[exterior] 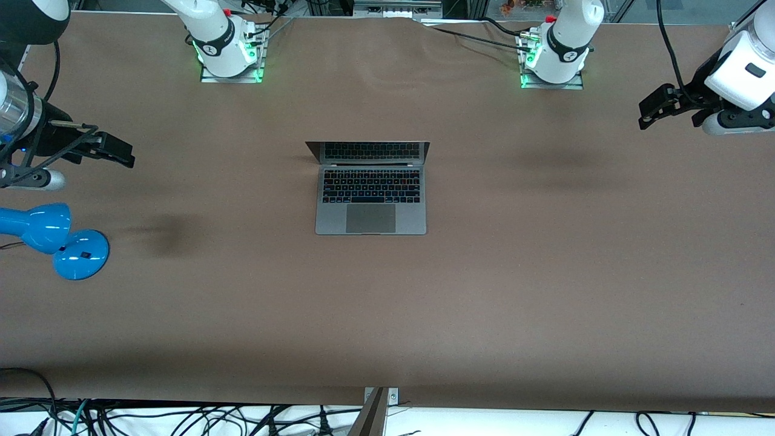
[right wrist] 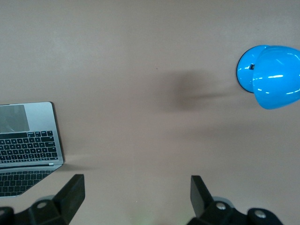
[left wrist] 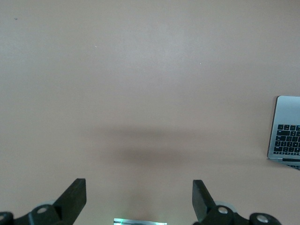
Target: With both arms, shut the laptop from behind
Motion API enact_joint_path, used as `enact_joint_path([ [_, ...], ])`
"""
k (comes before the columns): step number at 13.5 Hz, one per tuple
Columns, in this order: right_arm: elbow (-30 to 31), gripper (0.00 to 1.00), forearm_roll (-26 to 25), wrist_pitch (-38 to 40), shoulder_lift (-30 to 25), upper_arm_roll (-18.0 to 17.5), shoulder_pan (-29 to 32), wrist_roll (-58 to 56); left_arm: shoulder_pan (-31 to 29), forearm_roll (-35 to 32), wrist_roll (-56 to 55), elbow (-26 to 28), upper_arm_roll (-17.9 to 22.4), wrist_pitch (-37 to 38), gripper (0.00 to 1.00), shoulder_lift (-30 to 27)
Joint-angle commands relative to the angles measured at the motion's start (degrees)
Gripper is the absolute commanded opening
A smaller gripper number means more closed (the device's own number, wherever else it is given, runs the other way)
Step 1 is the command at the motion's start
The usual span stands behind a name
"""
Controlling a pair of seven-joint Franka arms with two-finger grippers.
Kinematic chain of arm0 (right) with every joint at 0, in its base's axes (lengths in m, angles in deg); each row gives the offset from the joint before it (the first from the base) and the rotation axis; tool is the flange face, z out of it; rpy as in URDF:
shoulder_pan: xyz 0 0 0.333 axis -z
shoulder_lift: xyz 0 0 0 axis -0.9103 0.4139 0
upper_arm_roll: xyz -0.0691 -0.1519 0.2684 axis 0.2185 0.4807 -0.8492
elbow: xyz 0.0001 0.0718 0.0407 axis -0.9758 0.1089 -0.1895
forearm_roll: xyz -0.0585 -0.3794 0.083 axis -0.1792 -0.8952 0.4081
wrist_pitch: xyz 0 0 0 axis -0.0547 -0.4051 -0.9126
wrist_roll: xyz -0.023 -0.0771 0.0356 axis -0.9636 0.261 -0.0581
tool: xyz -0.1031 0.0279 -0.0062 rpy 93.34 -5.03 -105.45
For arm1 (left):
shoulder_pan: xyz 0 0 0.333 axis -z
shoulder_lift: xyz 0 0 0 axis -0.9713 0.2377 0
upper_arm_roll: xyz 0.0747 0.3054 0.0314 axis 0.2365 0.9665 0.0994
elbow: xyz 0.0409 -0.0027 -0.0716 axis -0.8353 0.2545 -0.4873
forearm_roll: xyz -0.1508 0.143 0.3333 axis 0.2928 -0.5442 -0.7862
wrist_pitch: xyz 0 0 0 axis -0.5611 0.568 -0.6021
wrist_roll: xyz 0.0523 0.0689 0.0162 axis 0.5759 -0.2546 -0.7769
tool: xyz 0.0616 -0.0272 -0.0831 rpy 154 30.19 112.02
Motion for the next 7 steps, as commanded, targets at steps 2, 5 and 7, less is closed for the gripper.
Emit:
enact_joint_path([
  [2,-1.0,1.0,0.1,-1.1,0.2,-0.2,0.0,0.3,-0.6,0.1,0.0,0.2,-0.7,-0.4,1.0,0.1],
  [5,-0.9,1.0,0.5,-1.4,0.2,-0.2,0.3,0.3,-0.6,0.5,-0.5,-0.8,-0.7,-0.6,1.0,0.9],
  [7,-0.9,1.0,0.2,-1.4,0.2,-0.2,0.1,-0.1,-0.6,0.8,-0.4,-0.8,-0.9,-0.5,1.0,0.8],
])
